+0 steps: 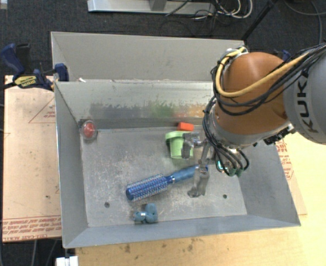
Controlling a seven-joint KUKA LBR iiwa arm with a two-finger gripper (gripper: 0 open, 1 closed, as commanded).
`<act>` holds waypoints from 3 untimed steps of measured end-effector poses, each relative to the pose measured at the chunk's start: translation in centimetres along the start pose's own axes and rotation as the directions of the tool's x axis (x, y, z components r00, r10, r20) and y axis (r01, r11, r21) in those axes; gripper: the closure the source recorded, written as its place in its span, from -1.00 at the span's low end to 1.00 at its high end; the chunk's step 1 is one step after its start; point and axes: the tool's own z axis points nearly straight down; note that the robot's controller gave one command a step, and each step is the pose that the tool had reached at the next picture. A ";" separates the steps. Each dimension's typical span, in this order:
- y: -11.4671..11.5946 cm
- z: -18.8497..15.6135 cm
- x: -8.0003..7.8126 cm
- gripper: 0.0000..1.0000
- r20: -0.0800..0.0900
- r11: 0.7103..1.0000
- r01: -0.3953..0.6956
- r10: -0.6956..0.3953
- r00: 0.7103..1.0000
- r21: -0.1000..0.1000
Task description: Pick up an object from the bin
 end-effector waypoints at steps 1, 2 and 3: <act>3.0 17.1 -3.7 -1.00 0.001 0.987 0.161 -0.161 0.987 0.000; 2.9 16.8 -3.9 1.00 0.006 0.987 0.159 -0.159 0.987 0.000; 6.4 7.0 -1.8 1.00 0.013 0.993 0.115 -0.115 0.993 -0.002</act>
Offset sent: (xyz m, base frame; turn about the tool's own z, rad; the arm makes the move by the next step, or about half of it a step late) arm 0.0376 0.0291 -0.1671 -0.1620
